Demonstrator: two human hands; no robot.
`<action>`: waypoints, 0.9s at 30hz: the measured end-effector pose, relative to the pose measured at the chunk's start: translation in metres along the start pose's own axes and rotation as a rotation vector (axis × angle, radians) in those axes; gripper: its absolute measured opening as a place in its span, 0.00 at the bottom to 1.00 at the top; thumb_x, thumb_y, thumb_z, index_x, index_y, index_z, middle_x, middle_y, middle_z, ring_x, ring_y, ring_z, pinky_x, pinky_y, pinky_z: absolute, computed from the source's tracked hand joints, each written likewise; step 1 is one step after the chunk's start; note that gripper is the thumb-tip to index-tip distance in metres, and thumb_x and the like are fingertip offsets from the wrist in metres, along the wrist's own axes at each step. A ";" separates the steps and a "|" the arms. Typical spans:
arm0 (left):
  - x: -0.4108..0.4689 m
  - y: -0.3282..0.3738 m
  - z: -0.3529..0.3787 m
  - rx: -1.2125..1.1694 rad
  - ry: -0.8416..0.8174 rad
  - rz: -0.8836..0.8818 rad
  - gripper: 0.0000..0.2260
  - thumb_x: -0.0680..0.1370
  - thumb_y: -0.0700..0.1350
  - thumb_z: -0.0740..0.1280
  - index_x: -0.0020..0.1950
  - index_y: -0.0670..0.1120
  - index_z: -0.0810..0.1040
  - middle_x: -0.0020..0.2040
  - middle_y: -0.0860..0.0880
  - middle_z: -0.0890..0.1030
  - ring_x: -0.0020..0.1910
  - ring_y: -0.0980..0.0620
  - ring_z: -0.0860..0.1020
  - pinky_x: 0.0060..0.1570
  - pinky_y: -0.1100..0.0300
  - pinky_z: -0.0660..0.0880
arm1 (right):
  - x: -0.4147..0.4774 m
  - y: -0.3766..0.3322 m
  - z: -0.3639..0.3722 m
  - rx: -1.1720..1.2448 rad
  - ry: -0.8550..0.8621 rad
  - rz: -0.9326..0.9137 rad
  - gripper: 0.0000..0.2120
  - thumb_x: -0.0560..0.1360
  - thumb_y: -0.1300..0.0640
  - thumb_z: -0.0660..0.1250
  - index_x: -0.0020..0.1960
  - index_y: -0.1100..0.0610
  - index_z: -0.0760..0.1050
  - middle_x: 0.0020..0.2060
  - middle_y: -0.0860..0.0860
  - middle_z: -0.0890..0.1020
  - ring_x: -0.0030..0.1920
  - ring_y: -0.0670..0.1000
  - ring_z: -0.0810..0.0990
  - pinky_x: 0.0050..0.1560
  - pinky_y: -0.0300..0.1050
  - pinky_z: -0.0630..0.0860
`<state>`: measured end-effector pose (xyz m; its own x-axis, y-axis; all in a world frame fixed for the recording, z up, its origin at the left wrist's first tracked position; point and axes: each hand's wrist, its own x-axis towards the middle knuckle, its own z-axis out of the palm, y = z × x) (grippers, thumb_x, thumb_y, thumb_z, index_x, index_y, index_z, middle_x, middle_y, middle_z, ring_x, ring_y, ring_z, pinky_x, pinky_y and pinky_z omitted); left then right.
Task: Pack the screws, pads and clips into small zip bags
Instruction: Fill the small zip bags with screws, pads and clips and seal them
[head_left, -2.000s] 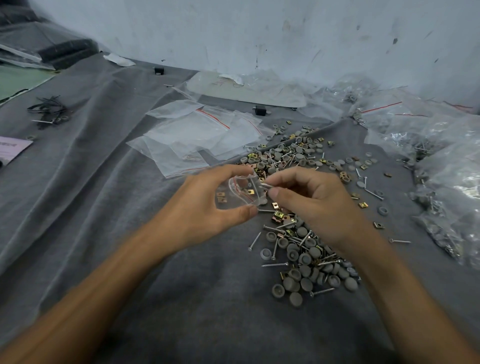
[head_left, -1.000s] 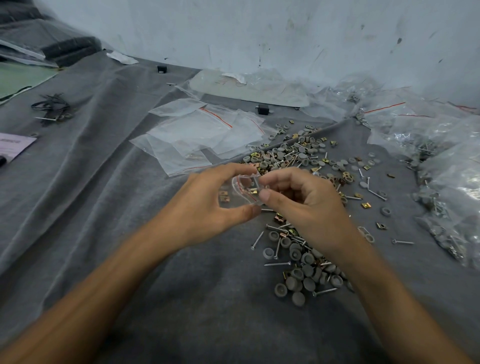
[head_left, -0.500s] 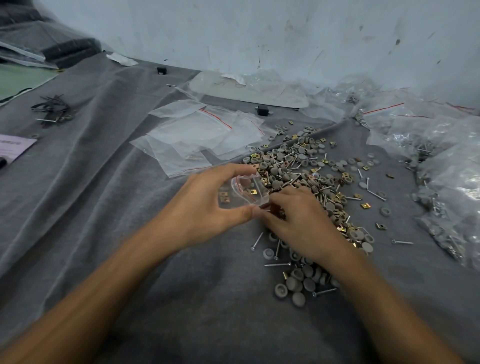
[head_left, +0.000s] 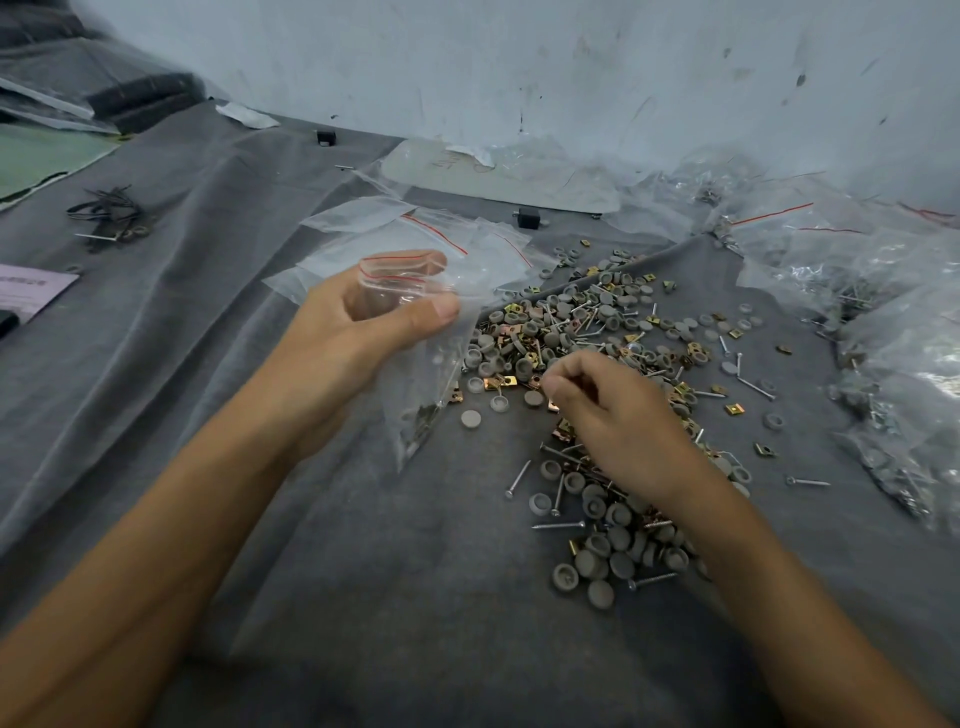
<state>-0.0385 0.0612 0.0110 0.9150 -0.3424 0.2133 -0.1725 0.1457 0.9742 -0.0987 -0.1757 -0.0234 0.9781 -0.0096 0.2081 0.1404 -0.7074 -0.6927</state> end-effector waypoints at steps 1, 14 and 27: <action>0.000 0.000 -0.001 0.013 -0.001 0.006 0.22 0.72 0.47 0.76 0.64 0.46 0.78 0.55 0.48 0.86 0.55 0.52 0.84 0.53 0.63 0.79 | 0.000 -0.001 -0.003 0.087 0.006 0.021 0.07 0.83 0.52 0.64 0.47 0.48 0.77 0.34 0.43 0.76 0.32 0.41 0.71 0.35 0.36 0.68; -0.010 -0.014 0.032 0.451 -0.172 0.074 0.23 0.67 0.55 0.78 0.61 0.61 0.77 0.53 0.57 0.85 0.54 0.64 0.81 0.54 0.75 0.72 | -0.008 -0.027 -0.033 1.254 -0.143 0.078 0.09 0.78 0.57 0.64 0.45 0.55 0.83 0.38 0.50 0.79 0.38 0.47 0.77 0.37 0.40 0.77; 0.000 -0.003 0.002 -0.051 -0.135 -0.090 0.17 0.70 0.46 0.76 0.58 0.46 0.83 0.56 0.46 0.86 0.57 0.51 0.84 0.53 0.64 0.79 | -0.004 -0.019 -0.032 1.312 -0.070 0.170 0.12 0.79 0.57 0.62 0.44 0.53 0.83 0.37 0.49 0.79 0.36 0.46 0.75 0.36 0.39 0.75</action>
<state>-0.0385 0.0590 0.0087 0.8680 -0.4775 0.1362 -0.0699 0.1541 0.9856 -0.1101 -0.1845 0.0112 0.9984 0.0346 0.0442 0.0208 0.5027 -0.8642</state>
